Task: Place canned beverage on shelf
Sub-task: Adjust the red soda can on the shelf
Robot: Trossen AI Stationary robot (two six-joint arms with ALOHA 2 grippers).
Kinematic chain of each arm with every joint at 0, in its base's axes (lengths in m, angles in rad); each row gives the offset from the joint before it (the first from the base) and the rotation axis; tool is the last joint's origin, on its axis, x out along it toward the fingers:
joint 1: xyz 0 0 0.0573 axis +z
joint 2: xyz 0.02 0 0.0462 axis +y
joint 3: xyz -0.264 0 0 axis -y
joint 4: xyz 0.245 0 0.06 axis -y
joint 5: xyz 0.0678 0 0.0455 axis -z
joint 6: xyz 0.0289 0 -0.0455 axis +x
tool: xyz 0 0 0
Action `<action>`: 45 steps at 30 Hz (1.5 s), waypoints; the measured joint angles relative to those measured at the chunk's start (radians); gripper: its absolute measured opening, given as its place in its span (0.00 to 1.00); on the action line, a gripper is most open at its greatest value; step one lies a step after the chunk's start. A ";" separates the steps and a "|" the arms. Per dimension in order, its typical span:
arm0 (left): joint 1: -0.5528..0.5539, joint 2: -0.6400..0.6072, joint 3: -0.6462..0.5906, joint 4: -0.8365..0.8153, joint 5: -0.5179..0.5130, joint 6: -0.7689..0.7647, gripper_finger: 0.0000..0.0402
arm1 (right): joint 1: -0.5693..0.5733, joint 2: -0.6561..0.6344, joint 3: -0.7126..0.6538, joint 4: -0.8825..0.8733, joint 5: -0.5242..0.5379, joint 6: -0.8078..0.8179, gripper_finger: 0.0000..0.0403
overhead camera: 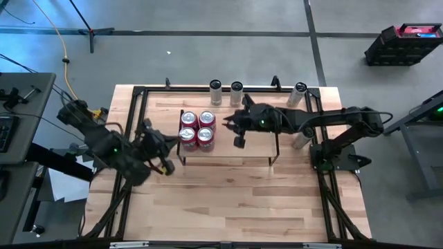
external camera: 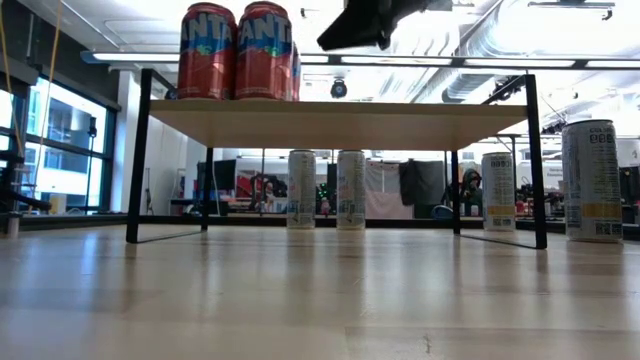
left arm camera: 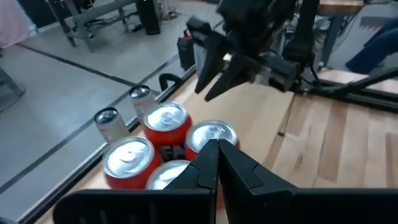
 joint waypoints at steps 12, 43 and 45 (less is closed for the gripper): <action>0.149 -0.037 0.000 0.006 0.040 0.149 0.00 | -0.149 0.063 0.000 0.120 -0.153 -0.042 0.18; 0.280 -0.036 0.000 0.013 0.133 0.216 0.00 | -0.174 0.116 0.000 0.218 -0.297 -0.016 0.00; 0.280 -0.036 0.000 0.013 0.133 0.216 0.00 | -0.172 0.116 0.000 0.219 -0.310 -0.016 0.00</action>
